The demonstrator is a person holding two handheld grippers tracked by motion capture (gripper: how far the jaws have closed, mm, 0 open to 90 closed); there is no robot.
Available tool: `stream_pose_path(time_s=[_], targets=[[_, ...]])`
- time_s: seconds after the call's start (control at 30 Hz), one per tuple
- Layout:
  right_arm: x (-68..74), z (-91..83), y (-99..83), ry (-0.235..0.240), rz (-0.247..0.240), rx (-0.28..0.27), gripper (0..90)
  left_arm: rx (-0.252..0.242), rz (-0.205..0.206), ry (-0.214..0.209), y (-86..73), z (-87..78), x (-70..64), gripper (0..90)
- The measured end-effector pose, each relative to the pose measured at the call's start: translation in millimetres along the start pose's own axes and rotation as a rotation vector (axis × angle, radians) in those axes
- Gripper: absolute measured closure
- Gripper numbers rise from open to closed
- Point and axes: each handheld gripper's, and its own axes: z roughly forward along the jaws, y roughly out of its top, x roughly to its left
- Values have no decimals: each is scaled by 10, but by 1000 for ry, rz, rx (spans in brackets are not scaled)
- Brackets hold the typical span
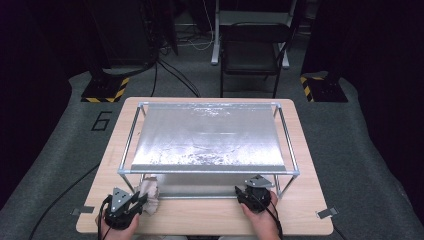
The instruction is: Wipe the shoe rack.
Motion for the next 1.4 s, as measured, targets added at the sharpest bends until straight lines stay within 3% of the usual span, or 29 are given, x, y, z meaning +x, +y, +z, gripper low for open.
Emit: stream_pose_path(time_s=[0.47,1.17,1.4], targets=[[1,0,4,6,-2,12,510,-2,-18,6,-4,-158,77,732],[-3,1,8,2,-10,7,510,-62,-5,-20,426,-580,151,735],[-3,3,8,2,-9,6,510,-79,-20,-28,360,-580,196,736]])
